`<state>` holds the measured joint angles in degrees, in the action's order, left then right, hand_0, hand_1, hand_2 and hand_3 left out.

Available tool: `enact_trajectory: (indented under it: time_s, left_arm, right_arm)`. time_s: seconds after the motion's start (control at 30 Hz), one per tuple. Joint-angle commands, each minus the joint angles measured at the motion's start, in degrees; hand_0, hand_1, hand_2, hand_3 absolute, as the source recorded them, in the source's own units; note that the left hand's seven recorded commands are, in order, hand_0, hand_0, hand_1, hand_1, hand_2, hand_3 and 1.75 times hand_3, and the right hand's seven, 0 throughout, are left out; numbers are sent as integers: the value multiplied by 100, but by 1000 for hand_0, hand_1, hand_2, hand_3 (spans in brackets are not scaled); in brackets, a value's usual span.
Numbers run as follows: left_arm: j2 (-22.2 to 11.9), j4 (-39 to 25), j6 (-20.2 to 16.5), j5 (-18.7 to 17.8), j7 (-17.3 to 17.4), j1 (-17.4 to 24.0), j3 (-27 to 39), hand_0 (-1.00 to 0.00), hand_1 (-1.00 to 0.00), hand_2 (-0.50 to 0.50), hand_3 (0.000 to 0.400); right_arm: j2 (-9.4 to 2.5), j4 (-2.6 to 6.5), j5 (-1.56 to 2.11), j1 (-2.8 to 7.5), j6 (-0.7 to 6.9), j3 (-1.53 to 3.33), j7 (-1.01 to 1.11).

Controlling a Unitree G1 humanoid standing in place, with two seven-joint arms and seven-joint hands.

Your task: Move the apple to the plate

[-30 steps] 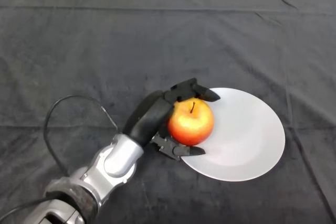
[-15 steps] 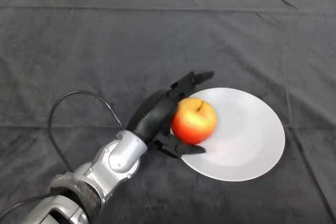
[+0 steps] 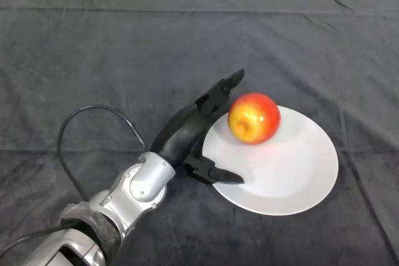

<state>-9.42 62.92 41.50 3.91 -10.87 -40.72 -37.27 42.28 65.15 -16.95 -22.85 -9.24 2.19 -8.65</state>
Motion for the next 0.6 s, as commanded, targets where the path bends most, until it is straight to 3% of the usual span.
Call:
enact_trajectory:
  time_s: [0.03,0.6]
  left_arm:
    - [-305,-101,-70,-12,100,-97,-136,0,0,0,0]
    - [-1197,105,437,-199,171,210,781,0,0,0,0]
  right_arm:
    - [-210,156,9,245,40,84,-25]
    - [-210,156,10,245,40,84,-25]
